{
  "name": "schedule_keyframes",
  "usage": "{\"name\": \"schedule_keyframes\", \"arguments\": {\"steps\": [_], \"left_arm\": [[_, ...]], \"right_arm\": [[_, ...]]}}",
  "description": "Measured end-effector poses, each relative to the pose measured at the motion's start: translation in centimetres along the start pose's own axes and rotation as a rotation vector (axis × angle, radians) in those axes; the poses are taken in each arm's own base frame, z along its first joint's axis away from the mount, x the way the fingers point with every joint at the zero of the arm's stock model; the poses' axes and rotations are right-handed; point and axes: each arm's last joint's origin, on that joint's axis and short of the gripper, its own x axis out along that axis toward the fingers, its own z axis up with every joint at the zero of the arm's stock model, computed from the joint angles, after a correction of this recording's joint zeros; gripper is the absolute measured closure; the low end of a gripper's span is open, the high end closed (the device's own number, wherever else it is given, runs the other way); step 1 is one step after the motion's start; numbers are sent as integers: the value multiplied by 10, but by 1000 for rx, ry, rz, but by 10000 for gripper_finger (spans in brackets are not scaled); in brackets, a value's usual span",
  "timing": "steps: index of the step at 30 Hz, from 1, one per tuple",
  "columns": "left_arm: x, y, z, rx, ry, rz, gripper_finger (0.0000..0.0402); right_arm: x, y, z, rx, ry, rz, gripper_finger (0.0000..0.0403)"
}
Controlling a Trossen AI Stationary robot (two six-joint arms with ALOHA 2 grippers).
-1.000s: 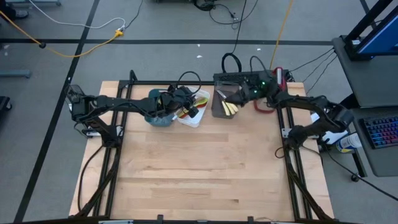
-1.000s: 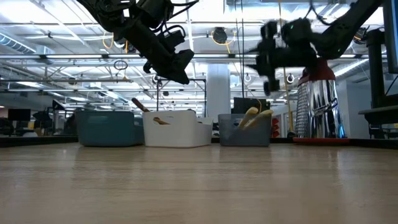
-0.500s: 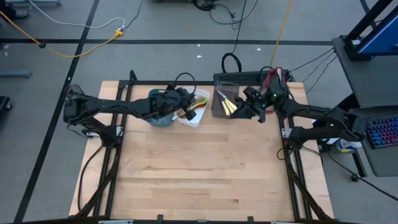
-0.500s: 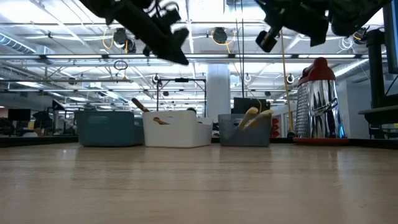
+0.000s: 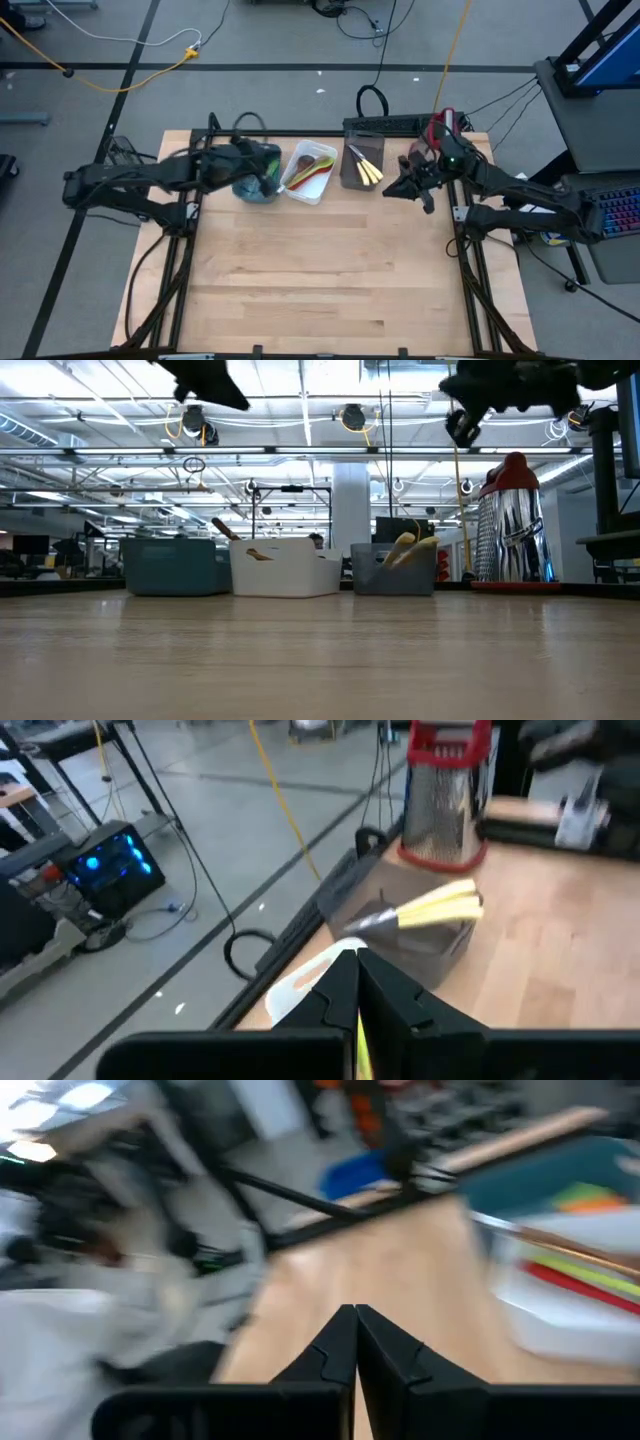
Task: Pick & Place Kitchen Items
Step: Return to Home Position
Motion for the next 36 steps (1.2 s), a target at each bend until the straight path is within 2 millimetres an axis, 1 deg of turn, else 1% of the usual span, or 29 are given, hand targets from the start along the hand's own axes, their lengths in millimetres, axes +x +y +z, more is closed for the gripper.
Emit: {"name": "schedule_keyframes", "arguments": {"steps": [2, 5, 10, 13, 15, 18, 20, 23, 25, 30, 36], "left_arm": [[-12, 6, -2, -23, -36, -1, 392], [-23, 13, -16, -13, -79, -2, 399], [-31, 19, -55, -58, -147, -1, 389], [-34, 21, -77, -88, -179, -3, 397], [-38, 23, -87, -106, -202, -7, 399], [-46, 27, -97, -133, -236, -7, 392], [-51, 30, -101, -138, -257, -9, 391], [-56, 31, -111, -90, -281, -19, 398], [-59, 32, -118, -89, -292, -23, 398], [-59, 31, -139, -89, -292, -31, 386], [-56, 28, -156, -61, -358, -53, 399]], "right_arm": [[-5, 0, -5, -13, 21, -100, 402], [-12, 1, -13, -40, 65, -234, 402], [-20, 0, -20, -62, 97, -446, 402], [-23, -3, -21, -65, 72, -567, 402], [-24, -7, -28, -62, 70, -629, 402], [-24, -10, -39, -65, 54, -633, 402], [-25, -11, -46, -71, 11, -621, 402], [-27, -9, -57, -103, -45, -596, 403], [-29, -7, -63, -147, -83, -575, 403], [-33, -6, -82, -203, -167, -541, 403], [-37, -11, -102, -210, -193, -578, 403]]}}
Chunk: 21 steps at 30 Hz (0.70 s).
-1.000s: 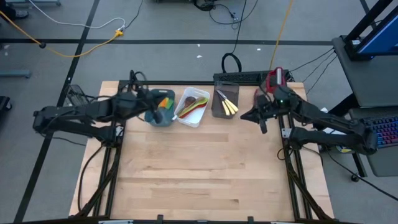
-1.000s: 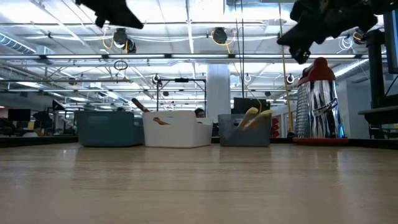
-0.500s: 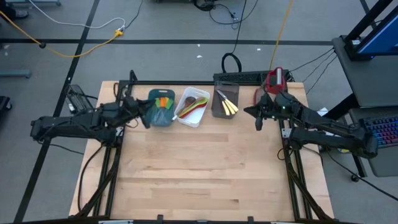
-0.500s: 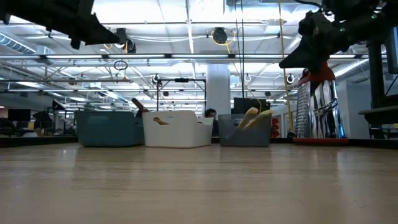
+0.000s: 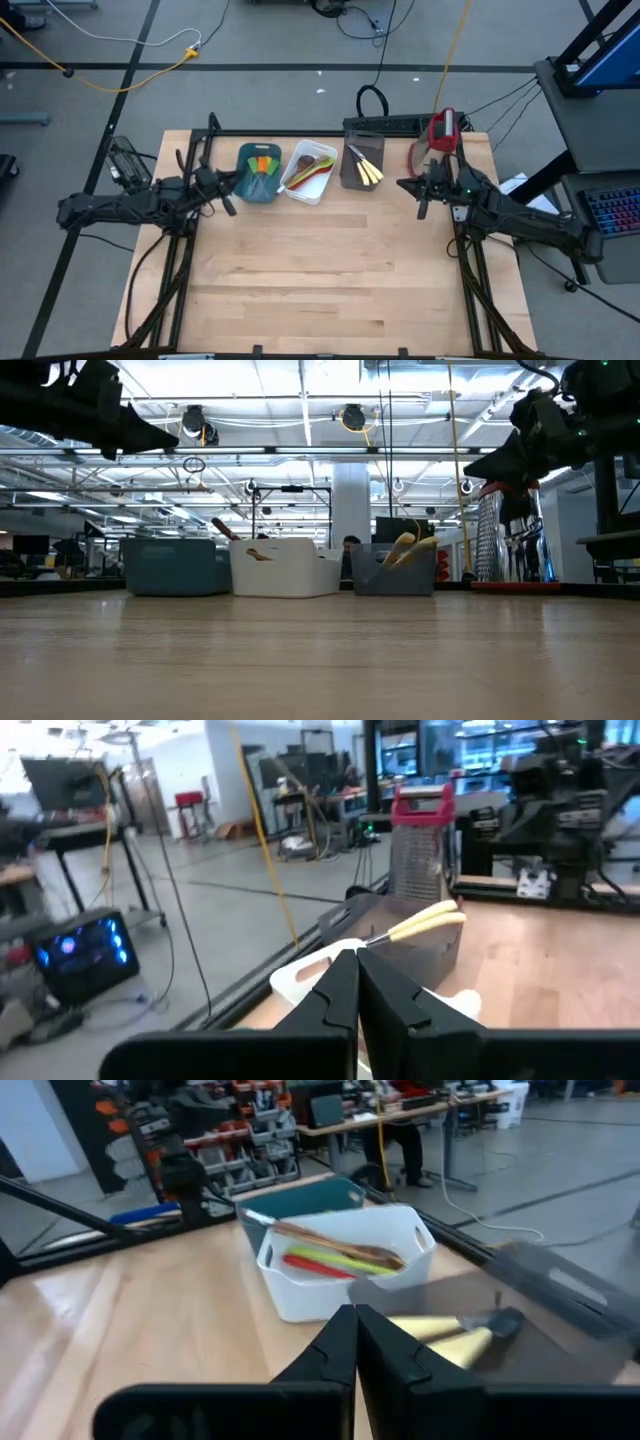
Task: Pick & Place Kitchen Items
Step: Return to Home Position
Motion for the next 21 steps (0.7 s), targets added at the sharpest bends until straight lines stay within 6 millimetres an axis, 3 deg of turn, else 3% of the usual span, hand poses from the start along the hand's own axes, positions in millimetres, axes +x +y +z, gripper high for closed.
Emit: {"name": "schedule_keyframes", "arguments": {"steps": [4, 12, 21], "left_arm": [[-2, 0, -7, 36, -18, -14, 389], [-11, 5, -2, 80, -80, 2, 399], [-24, 11, -10, 35, -38, -5, 388]], "right_arm": [[-3, -1, -6, 2, 2, -5, 403], [-12, 1, -7, -6, -7, -2, 403], [-20, 2, -5, -1, -52, 5, 403]]}}
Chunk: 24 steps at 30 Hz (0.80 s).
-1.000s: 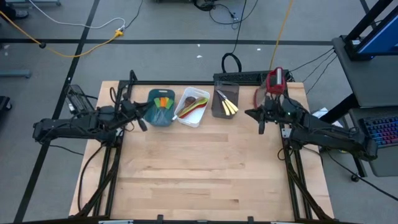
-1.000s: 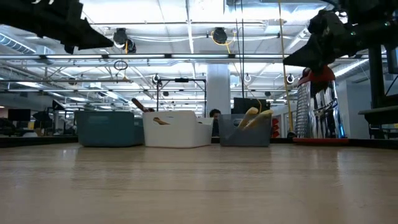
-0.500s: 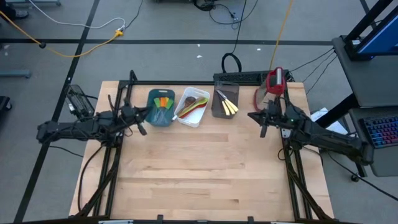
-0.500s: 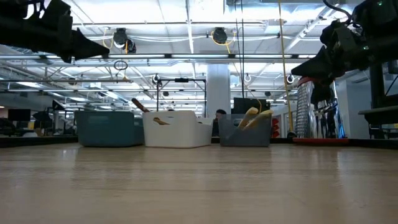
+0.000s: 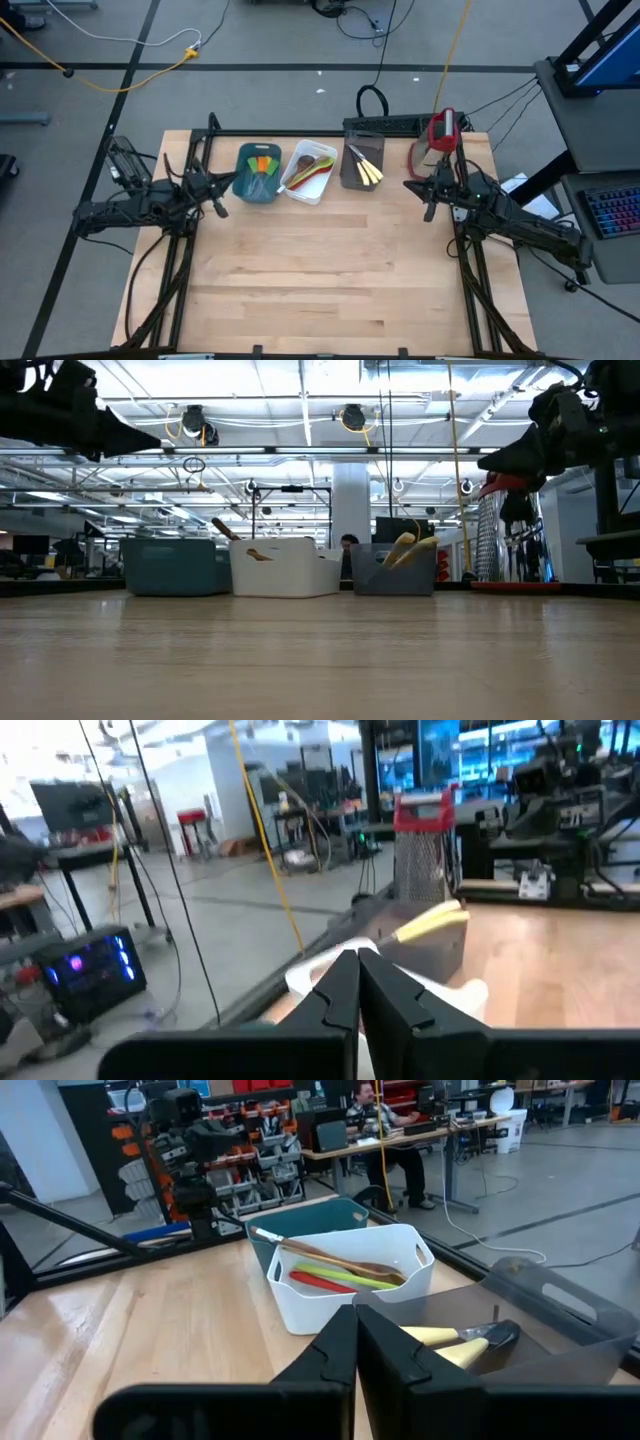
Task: Pick & Place Kitchen Items
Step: Return to Home Position
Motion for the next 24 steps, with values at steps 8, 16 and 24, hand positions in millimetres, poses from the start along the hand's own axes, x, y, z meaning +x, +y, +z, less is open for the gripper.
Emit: {"name": "schedule_keyframes", "arguments": {"steps": [8, 16, 24], "left_arm": [[-1, -2, -4, 24, -44, -55, 389], [4, -7, -17, 22, -113, -50, 399], [4, -8, -23, 16, -60, -61, 389]], "right_arm": [[5, 3, -3, -7, 22, -63, 403], [12, 12, -8, -16, 68, -103, 403], [15, 25, -9, -91, 76, -7, 403]]}}
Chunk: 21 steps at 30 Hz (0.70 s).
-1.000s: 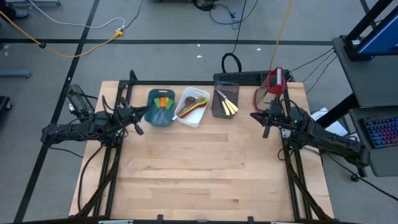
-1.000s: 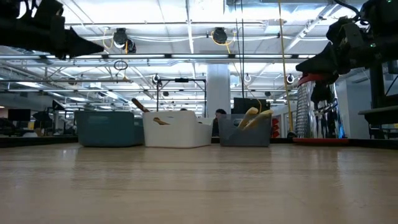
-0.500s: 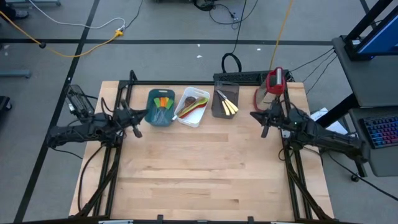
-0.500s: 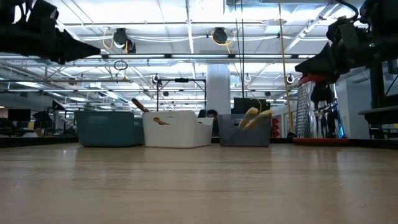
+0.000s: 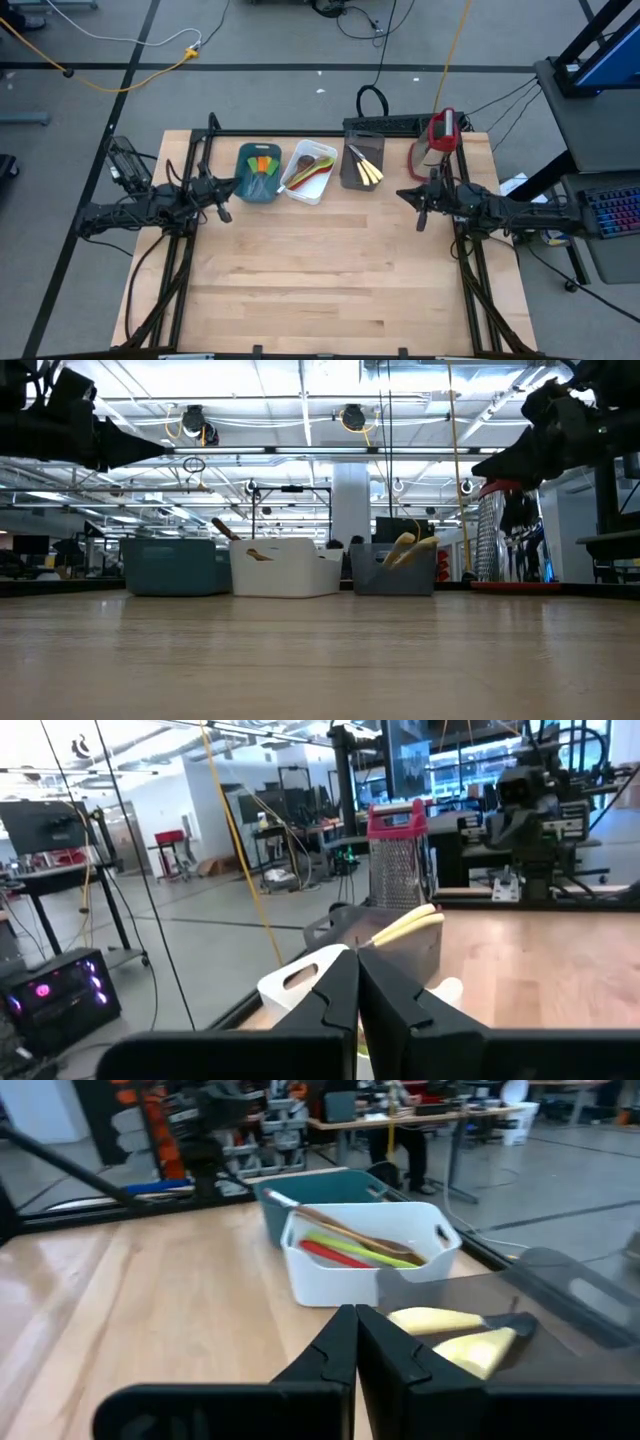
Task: Pick & Place Kitchen Items
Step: Return to Home Position
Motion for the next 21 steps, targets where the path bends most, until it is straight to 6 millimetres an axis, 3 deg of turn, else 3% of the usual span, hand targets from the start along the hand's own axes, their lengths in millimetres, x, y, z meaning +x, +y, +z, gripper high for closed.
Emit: {"name": "schedule_keyframes", "arguments": {"steps": [13, 21], "left_arm": [[0, -1, -4, -22, 36, -14, 387], [0, -1, -4, -11, 36, -14, 389]], "right_arm": [[-6, 15, -3, -79, 13, 142, 403], [-18, 14, 0, -89, -37, 171, 403]]}}
